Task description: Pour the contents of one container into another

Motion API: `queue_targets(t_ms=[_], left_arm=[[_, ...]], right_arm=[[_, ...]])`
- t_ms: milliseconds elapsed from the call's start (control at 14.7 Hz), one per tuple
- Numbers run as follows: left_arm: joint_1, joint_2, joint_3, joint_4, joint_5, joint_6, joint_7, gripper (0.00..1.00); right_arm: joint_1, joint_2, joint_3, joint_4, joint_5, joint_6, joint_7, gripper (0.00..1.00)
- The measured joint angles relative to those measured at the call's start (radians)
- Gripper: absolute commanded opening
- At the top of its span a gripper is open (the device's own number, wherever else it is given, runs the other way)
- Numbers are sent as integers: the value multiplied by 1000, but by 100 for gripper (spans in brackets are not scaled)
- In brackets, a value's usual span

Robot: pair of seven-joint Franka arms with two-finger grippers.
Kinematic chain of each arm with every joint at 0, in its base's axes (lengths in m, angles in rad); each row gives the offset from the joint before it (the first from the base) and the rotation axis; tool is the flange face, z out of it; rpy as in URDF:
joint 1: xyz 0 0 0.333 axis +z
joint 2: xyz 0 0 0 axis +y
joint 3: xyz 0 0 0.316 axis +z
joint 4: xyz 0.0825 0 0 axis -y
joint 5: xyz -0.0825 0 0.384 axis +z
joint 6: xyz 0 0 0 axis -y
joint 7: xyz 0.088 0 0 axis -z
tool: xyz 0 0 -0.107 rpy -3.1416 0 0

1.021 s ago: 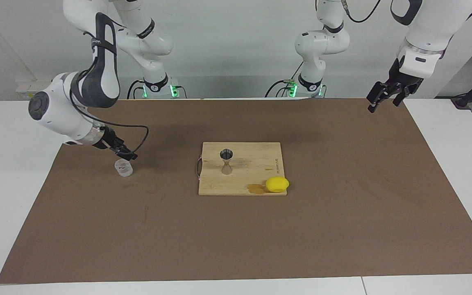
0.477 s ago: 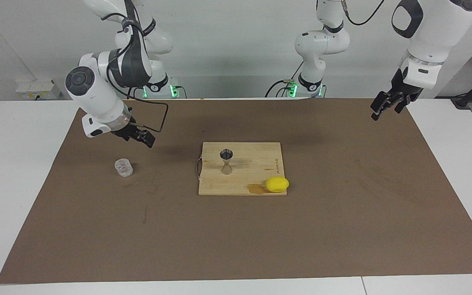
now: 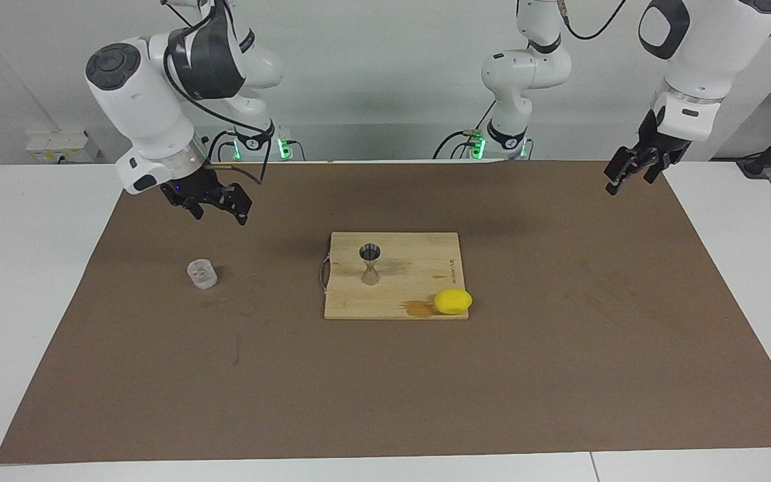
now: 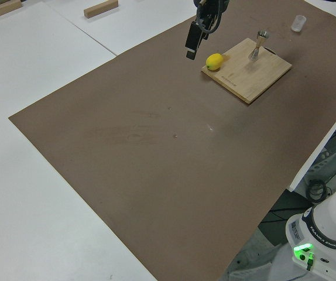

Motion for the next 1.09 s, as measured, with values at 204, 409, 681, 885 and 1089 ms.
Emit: queue_targets(t_ms=[204, 409, 681, 885, 1089], left_arm=[[-2, 0, -38, 0, -1, 0, -2, 100], [-4, 0, -51, -1, -1, 0, -3, 100], [-2, 0, -47, -1, -1, 0, -3, 100], [-2, 0, -46, -1, -1, 0, -3, 100], [-2, 0, -46, -1, -1, 0, -3, 100]], right_arm=[[0, -6, 0, 78, -3, -60, 0, 100], [0, -6, 5, 135, -59, -76, 0, 100], [0, -10, 14, 187, -113, -119, 0, 100], [0, -28, 23, 169, -113, -128, 0, 100], [0, -49, 27, 137, -108, -123, 0, 100]])
